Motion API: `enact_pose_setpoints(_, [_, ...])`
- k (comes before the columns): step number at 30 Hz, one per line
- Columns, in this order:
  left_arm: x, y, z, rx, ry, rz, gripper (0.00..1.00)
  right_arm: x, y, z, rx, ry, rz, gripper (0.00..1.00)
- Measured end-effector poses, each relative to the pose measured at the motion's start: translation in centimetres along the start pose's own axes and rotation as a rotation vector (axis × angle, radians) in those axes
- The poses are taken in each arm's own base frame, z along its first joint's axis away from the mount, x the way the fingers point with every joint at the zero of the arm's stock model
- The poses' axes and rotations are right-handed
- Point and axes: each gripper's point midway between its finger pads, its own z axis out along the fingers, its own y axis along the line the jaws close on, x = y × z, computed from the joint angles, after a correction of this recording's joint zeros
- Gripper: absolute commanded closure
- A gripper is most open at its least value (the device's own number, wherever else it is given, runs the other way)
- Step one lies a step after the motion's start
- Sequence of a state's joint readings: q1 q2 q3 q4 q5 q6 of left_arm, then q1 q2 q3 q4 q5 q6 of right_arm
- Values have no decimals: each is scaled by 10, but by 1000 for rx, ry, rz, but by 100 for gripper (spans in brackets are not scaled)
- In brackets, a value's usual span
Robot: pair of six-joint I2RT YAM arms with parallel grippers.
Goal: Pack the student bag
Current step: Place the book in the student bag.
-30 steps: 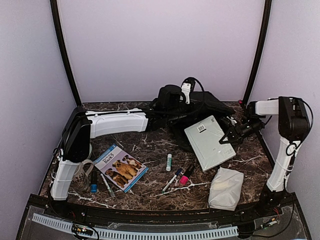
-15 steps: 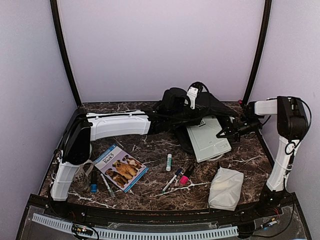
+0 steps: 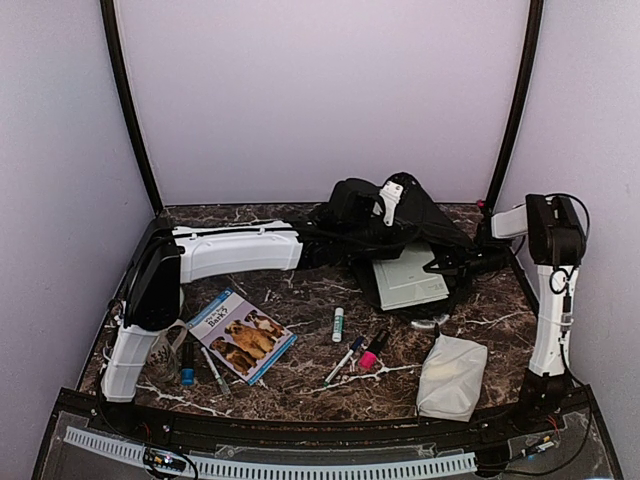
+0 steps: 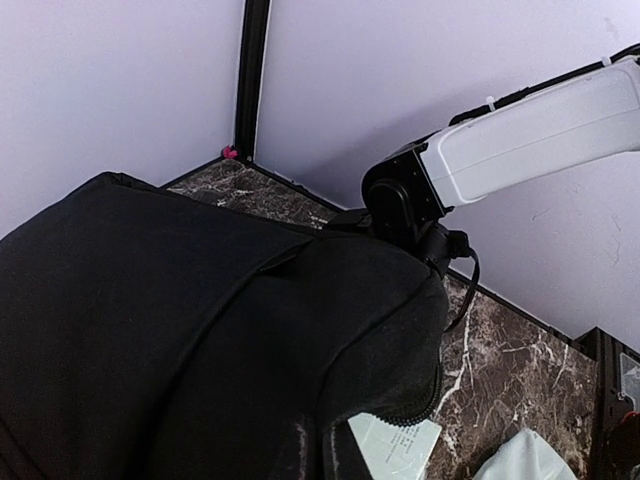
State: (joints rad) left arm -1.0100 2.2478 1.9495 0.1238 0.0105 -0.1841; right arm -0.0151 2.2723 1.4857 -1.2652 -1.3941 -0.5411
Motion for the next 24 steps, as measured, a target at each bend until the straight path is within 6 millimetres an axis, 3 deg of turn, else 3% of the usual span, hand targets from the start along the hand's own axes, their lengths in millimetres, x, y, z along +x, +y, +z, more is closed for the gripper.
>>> enact_pose_setpoints(5, [3, -4, 0, 9, 12, 9, 100, 4, 3, 2, 2, -4, 13, 99])
enact_pose_setpoints(7, [0, -5, -1, 13, 7, 10, 100, 8, 1, 2, 37, -12, 53, 94])
enact_pose_setpoints(11, [0, -8, -1, 26, 17, 18, 100, 23, -11, 0, 128, -84, 147, 94])
enact_pose_setpoints(13, [4, -8, -1, 29, 33, 21, 100, 19, -18, -1, 134, -119, 189, 93])
enact_pose_setpoints(20, [4, -9, -2, 32, 44, 34, 100, -22, -24, -5, 185, -208, 152, 59])
enact_pose_setpoints(24, [4, -10, -2, 33, 44, 43, 100, -27, -29, -9, 269, -252, 137, 46])
